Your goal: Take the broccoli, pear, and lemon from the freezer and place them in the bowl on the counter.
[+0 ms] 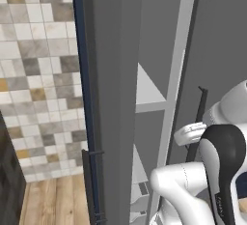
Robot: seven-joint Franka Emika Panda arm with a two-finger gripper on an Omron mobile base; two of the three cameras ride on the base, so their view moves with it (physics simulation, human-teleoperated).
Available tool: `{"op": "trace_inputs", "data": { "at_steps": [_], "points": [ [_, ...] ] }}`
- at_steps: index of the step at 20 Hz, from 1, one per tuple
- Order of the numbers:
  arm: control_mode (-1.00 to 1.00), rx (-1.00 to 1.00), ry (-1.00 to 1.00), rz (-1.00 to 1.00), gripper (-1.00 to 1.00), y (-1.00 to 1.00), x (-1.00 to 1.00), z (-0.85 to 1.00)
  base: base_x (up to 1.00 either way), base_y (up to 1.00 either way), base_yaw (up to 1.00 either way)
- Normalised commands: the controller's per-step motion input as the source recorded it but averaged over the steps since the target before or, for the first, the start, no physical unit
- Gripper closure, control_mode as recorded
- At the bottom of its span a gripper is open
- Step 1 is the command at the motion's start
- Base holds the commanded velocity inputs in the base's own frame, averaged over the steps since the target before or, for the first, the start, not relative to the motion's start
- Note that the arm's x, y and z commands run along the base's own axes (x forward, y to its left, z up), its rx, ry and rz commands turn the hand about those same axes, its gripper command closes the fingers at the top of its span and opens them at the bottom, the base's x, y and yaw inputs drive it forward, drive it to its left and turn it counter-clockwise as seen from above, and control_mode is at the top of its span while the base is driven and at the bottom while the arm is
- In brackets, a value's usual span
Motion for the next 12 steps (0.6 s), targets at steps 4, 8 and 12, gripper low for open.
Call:
{"op": "trace_inputs", "data": {
  "at_steps": [4, 8, 12],
  "points": [
    [-1.0, 0.0, 0.0, 0.0, -1.0, 0.03, 0.0, 0.03, 0.0, 0.0, 0.0],
    [-1.0, 0.0, -0.02, 0.08, -1.0, 0.45, 0.0, 0.23, 0.0, 0.0, 0.0],
    [-1.0, 0.0, 0.0, 0.16, -1.0, 0.24, 0.0, 0.21, 0.0, 0.0, 0.0]
  ]
}}
